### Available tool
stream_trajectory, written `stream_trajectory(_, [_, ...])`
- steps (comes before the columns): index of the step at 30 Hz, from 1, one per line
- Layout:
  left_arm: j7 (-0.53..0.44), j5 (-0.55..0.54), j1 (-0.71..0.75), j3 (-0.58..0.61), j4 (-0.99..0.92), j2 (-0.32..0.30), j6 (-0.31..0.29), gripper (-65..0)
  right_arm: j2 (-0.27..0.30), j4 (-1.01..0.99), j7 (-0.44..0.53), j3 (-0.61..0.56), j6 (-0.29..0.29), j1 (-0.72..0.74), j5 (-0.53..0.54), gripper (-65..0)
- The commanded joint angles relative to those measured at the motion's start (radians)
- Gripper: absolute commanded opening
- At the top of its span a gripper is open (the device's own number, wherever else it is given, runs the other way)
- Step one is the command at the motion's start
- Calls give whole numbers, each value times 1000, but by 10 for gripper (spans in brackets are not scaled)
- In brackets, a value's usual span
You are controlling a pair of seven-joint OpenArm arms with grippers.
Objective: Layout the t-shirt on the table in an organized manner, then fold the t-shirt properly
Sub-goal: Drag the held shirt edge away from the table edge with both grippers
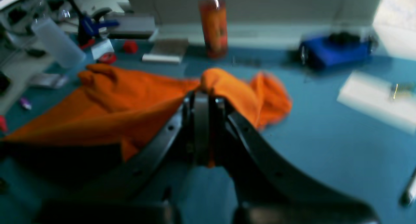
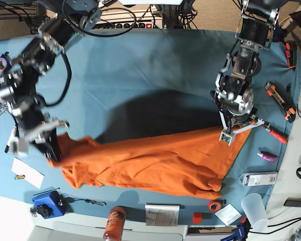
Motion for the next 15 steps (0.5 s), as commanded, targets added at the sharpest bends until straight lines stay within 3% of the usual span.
stream_trajectory(1, [12,11,6,-6,55,-8,0,-650,14,34,23,30,4,-6,36,-650])
stream_trajectory(4, [9,11,60,-7,146,-8,1,-650,35,77,-30,68,19,-106,80,-650])
stream_trajectory(6, [6,10,89,-7,171,-8,1,-650,62,102,-32,77,22,-172,53,-650])
stream_trajectory(9, [15,11,136,-7,174,-8,0,-650,76,125,-37,136,-27,-241,51,-650])
stream_trajectory(11, [14,11,171,-7,174,-8,0,-650,97,136,-78,154,9,-304,162,-650])
stream_trajectory(13, [13,15,200,-7,174,-9,0,-650,122,148,-67,173,34,-346,135,-650])
stream_trajectory(15, [14,39,226,-7,174,-9,0,-650,126,148,-23,243,-26,-348,70,-650])
